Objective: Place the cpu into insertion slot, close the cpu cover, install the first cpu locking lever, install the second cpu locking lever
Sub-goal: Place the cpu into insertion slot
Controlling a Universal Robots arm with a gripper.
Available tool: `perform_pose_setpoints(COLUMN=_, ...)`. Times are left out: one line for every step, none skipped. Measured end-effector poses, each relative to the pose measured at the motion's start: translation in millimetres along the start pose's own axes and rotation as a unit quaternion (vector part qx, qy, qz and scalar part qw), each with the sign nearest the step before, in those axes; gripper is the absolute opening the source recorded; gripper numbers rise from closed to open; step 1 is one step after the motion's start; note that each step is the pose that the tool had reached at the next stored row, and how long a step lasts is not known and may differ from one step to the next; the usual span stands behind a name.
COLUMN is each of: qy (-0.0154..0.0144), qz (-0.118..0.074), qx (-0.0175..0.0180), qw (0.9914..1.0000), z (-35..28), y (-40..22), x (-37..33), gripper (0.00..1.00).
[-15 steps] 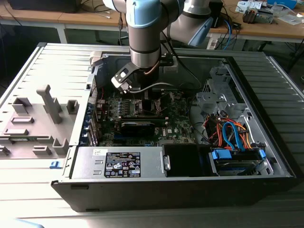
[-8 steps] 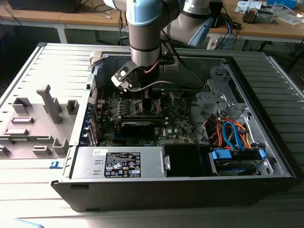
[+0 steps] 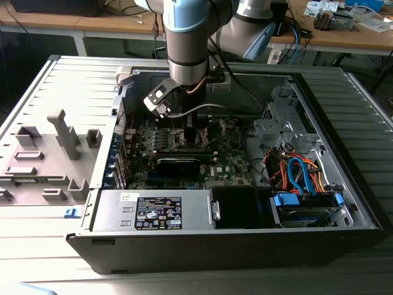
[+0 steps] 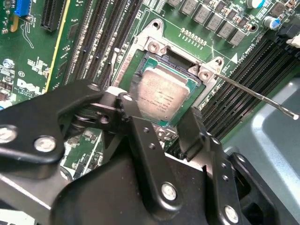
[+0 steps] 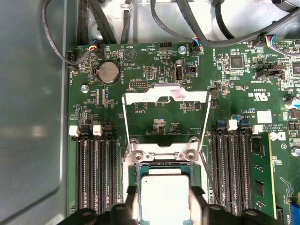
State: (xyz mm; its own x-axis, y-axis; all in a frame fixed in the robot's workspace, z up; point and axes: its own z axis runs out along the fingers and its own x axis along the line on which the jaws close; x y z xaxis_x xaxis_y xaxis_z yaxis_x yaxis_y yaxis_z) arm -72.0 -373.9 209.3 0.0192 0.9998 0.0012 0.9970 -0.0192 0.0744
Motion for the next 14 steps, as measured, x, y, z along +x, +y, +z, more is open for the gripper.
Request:
perform_pose_setpoints(qy=0.0002, qz=0.0, qx=0.0, qw=1.0, z=-1.0, y=0.1, x=0.0, gripper=0.46)
perform_pose_setpoints(qy=0.0002, qz=0.0, qx=-0.0001, qw=1.0, z=-2.0, y=0.2, x=0.0, gripper=0.4)
perform_pose_setpoints(qy=0.0003, qz=0.0, qx=-0.0001, qw=1.0, z=-2.0, y=0.2, x=-0.1, gripper=0.34)
perform_pose_setpoints(qy=0.0003, qz=0.0, qx=-0.0001, qw=1.0, z=-2.1, y=0.3, x=-0.6, gripper=0.28)
perform_pose_setpoints(qy=0.0002, qz=0.0, qx=0.0, qw=1.0, z=-2.1, y=0.3, x=-1.7, gripper=0.22)
perform_pose_setpoints(qy=0.0003, qz=0.0, qx=0.0, qw=1.0, z=-1.6, y=0.2, x=-3.9, gripper=0.16)
perform_pose_setpoints(qy=0.0003, qz=0.0, qx=0.0001, qw=1.0, z=-1.0, y=0.2, x=-5.7, gripper=0.11)
perform_pose_setpoints(qy=0.0003, qz=0.0, qx=0.0001, qw=1.0, z=-0.4, y=0.2, x=-7.1, gripper=0.11)
perform_pose_setpoints(qy=0.0003, qz=0.0, qx=0.0001, qw=1.0, z=-0.1, y=0.2, x=-8.0, gripper=0.11)
perform_pose_setpoints(qy=0.0003, qz=0.0, qx=0.0002, qw=1.0, z=0.2, y=0.2, x=-8.5, gripper=0.11)
perform_pose_setpoints(qy=0.0003, qz=0.0, qx=0.0003, qw=1.0, z=0.5, y=0.2, x=-8.7, gripper=0.11)
perform_pose_setpoints(qy=0.0003, qz=0.0, qx=0.0006, qw=1.0, z=0.9, y=0.1, x=-8.8, gripper=0.11)
perform_pose_setpoints(qy=0.0002, qz=0.0, qx=0.0014, qw=1.0, z=2.1, y=0.3, x=-8.8, gripper=0.11)
perform_pose_setpoints(qy=0.0001, qz=0.0, qx=0.0017, qw=1.0, z=2.8, y=0.2, x=-8.8, gripper=0.11)
